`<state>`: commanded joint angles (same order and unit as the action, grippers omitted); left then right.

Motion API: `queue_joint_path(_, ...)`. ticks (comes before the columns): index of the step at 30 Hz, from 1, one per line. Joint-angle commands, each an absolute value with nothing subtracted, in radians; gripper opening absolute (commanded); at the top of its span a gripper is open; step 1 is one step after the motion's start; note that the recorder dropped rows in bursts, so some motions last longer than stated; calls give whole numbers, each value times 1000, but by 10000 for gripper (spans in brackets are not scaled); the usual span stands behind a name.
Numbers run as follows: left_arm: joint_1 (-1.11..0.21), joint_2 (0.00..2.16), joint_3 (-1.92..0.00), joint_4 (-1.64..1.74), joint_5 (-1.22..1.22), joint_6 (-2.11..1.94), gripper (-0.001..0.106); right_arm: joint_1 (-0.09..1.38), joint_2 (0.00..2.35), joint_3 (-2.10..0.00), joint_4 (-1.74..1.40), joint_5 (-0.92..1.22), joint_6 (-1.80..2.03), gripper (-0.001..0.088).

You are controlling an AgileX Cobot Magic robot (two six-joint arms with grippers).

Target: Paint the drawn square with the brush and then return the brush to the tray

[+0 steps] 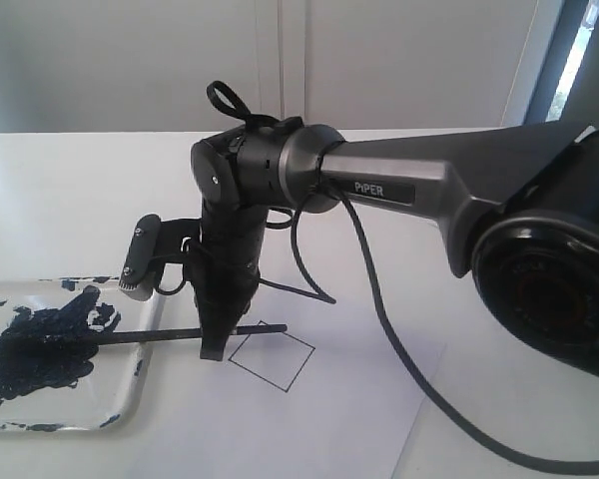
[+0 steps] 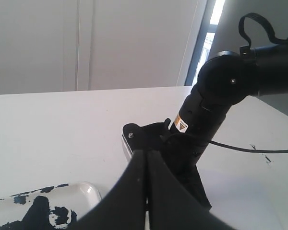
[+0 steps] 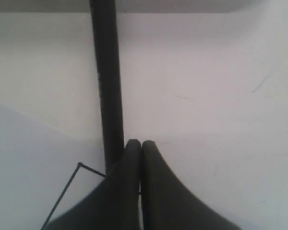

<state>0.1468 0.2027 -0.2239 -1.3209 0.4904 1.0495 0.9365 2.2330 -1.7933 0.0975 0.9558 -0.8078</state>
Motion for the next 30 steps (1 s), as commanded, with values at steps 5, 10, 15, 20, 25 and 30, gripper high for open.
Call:
queue_joint_path(5,147,203,-224,-1321,490,1049,0,937,2203,-1793,86,892,-808,0)
queue_joint_path(10,147,203,-224,-1321,490,1049,0,941,2134,-1793,72,813,-755,0)
queue_joint_path(15,147,203,-224,-1321,490,1049,0,972,2061,-1789,69,876,-729,0)
queue_joint_path(20,147,203,-224,-1321,490,1049,0,997,1928,-1650,78,804,-719,0)
queue_joint_path(25,147,203,-224,-1321,490,1049,0,1016,1742,-1412,114,623,-696,0)
queue_joint_path(30,147,203,-224,-1321,488,1049,0,1024,1629,-1258,158,426,-658,0)
